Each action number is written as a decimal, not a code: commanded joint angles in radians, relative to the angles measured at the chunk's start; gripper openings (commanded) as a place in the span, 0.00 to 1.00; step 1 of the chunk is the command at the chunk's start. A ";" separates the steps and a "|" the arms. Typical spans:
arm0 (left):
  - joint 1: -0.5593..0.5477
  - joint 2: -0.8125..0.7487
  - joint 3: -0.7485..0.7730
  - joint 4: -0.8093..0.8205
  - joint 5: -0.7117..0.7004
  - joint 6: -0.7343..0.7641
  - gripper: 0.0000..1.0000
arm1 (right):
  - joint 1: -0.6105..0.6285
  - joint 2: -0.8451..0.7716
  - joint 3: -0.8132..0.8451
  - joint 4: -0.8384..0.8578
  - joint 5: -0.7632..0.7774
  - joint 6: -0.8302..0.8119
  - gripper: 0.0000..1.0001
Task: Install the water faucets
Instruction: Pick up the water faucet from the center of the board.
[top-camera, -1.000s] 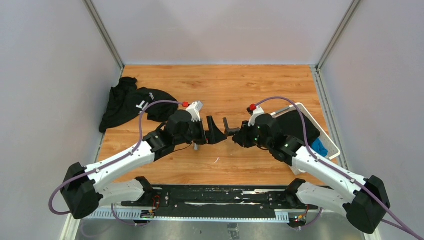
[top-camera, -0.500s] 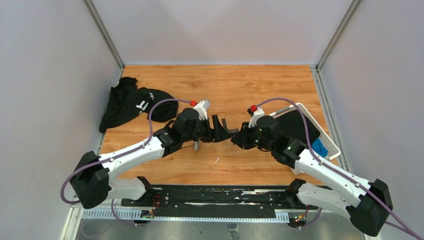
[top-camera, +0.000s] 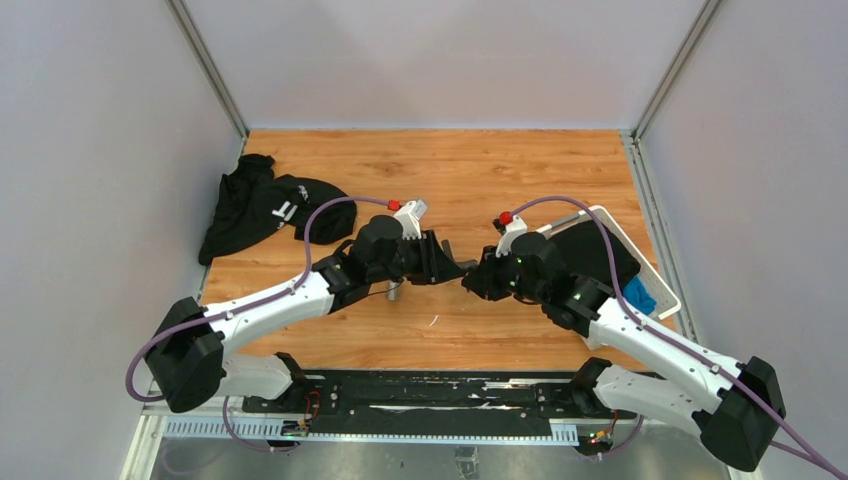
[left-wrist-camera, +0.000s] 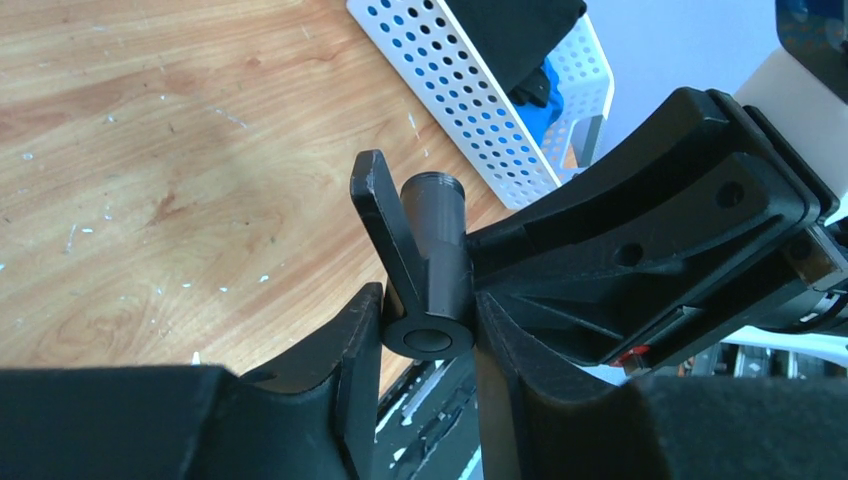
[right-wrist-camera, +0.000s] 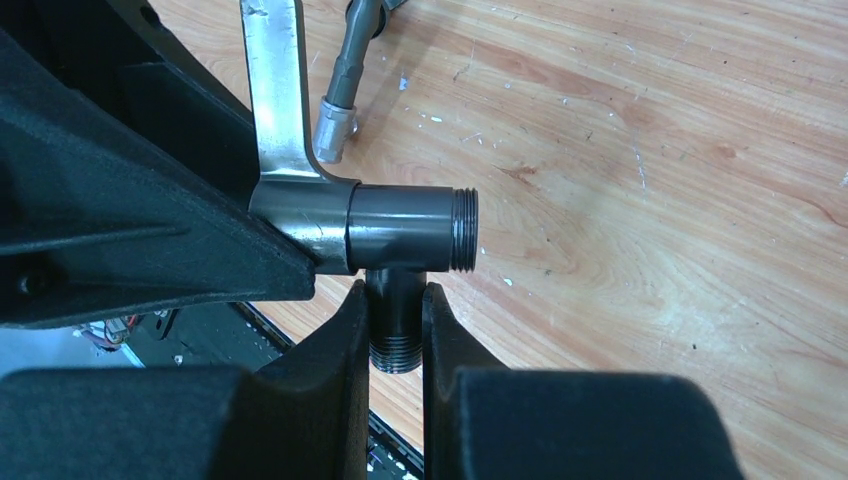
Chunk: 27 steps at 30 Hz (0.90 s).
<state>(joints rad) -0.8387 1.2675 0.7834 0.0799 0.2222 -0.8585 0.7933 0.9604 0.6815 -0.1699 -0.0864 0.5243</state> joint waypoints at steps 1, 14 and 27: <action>-0.005 0.007 0.025 0.024 0.015 0.005 0.28 | 0.020 -0.012 0.040 0.024 -0.012 0.008 0.00; 0.007 0.024 0.234 -0.441 0.268 0.571 0.00 | -0.111 -0.105 0.127 -0.174 -0.412 -0.269 0.81; 0.007 0.035 0.387 -0.834 0.627 1.003 0.00 | -0.198 -0.038 0.162 -0.262 -0.960 -0.418 0.86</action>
<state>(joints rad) -0.8326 1.3048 1.1095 -0.6769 0.6983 0.0326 0.5999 0.8993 0.8440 -0.3950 -0.9154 0.1520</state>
